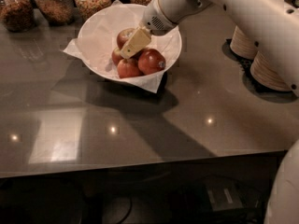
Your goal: Pick apple from white bowl
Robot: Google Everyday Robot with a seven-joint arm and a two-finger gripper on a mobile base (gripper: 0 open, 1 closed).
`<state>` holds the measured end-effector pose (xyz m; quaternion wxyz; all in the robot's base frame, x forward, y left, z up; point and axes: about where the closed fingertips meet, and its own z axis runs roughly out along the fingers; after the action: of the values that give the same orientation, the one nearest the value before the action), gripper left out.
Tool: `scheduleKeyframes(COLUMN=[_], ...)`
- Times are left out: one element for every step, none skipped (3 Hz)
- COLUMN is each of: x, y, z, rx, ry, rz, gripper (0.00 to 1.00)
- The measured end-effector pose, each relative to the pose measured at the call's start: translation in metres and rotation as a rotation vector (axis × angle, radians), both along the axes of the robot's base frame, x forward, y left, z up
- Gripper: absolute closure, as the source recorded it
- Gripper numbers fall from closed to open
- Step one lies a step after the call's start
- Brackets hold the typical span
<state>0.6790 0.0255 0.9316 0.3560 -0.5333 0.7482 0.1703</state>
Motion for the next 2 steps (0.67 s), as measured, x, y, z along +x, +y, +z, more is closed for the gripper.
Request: scheduleKeyframes(x=[-0.0040, -0.0055], y=[0.0040, 0.0067], z=[-0.0103, -0.0141], rx=[0.012, 0.017], ry=[0.031, 0.043], rz=[0.004, 0.009], gripper=[0.28, 0.47])
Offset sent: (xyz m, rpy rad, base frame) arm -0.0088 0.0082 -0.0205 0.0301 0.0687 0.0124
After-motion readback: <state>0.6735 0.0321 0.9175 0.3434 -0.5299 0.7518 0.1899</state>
